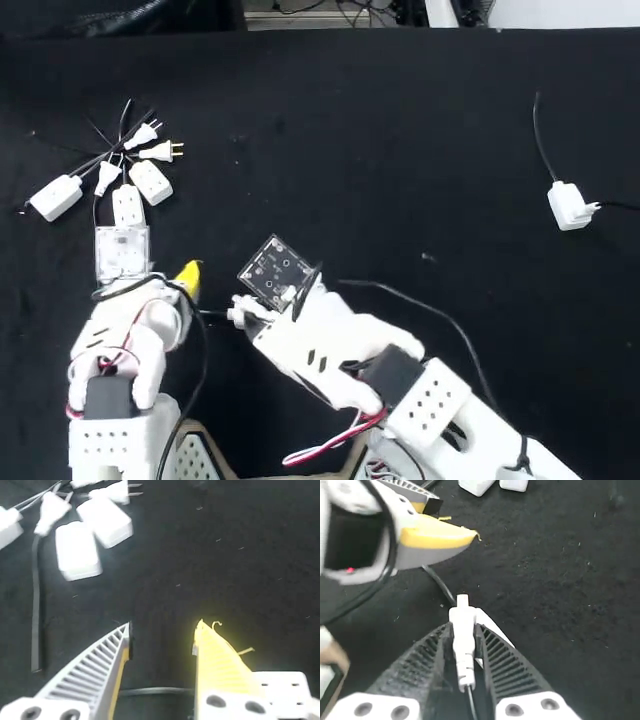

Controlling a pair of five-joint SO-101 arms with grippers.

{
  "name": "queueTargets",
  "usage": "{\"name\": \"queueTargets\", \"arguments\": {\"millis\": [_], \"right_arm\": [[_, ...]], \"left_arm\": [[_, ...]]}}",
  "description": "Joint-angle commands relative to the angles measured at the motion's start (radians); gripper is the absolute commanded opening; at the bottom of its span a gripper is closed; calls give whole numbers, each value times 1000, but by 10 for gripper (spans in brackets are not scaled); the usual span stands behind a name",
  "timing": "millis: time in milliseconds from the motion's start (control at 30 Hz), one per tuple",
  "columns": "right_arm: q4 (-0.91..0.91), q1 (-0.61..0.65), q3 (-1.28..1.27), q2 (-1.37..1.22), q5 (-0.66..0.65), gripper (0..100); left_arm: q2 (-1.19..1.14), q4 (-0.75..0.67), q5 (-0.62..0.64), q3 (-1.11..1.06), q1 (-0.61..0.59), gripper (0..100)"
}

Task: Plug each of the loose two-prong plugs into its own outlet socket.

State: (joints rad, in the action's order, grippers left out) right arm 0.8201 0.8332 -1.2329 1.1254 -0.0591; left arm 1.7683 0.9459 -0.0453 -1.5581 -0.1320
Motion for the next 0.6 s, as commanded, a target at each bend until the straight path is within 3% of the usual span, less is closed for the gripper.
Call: {"name": "queueTargets", "arguments": {"millis": [0, 167, 567], "right_arm": [[180, -12, 147, 24, -52, 11], [180, -11, 114, -33, -58, 11], [201, -11, 248, -414, -51, 11]], "left_arm": [[2, 84, -74, 156, -35, 209], [-130, 40, -74, 162, -33, 213], [-931, -175, -74, 360, -38, 209]]}}
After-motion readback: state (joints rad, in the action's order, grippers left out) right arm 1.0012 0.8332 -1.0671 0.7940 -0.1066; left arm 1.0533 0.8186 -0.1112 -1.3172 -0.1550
